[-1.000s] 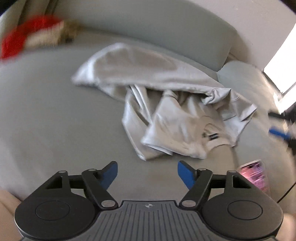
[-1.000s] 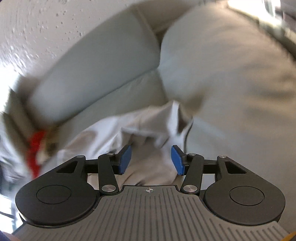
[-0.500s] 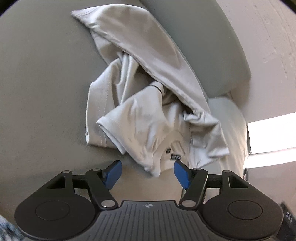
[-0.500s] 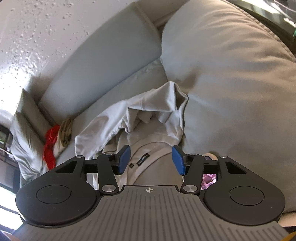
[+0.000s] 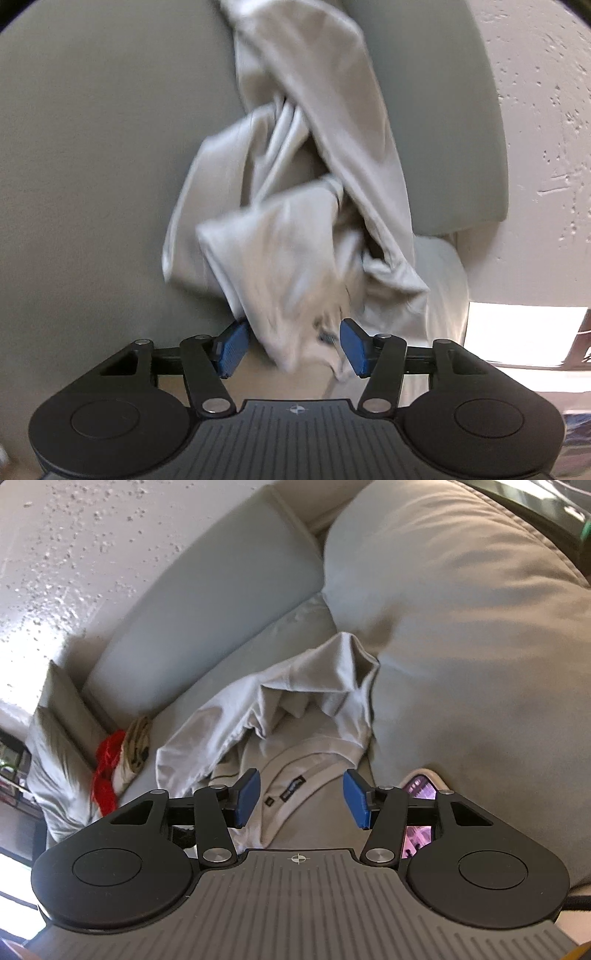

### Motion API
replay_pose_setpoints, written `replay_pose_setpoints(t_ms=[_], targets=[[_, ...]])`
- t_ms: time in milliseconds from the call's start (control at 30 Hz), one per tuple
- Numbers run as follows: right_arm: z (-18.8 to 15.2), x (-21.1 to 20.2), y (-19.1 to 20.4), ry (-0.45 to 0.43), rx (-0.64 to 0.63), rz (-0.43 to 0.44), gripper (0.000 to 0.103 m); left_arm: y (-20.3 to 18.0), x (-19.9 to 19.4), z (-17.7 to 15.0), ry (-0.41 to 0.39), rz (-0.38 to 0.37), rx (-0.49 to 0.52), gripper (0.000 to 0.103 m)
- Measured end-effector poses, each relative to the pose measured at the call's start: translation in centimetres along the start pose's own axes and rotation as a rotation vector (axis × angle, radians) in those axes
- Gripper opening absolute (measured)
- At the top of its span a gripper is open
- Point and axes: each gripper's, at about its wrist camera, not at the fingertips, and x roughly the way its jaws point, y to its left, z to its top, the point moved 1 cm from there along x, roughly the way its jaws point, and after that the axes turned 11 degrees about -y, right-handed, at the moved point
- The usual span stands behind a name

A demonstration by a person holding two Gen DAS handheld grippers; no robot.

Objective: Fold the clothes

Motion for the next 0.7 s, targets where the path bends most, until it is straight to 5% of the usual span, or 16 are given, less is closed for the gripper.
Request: replay_pose_setpoints(t_ms=[67, 300, 467, 700], targets=[[-0.2, 0.0, -0.3, 0.000, 0.006, -0.005, 0.056, 0.0, 0.3, -0.1, -0.018, 0.008, -0.001, 0.048], [-1.0, 0.7, -0.8, 0.016, -0.008, -0.031, 0.056, -0.4, 0.9, 1.2, -0.063, 0.045, -0.017, 0.003], [-0.8, 1.2, -1.6, 0.003, 0.005, -0.060, 0.056, -2.5, -3.0, 2.3, -0.104, -0.014, 0.136, 0.000], [-0.3, 3.4, -2.2, 0.054, 0.053, -0.062, 0.056, -2.8, -11.4, 6.1, -0.114, -0.069, 0.222, 0.000]])
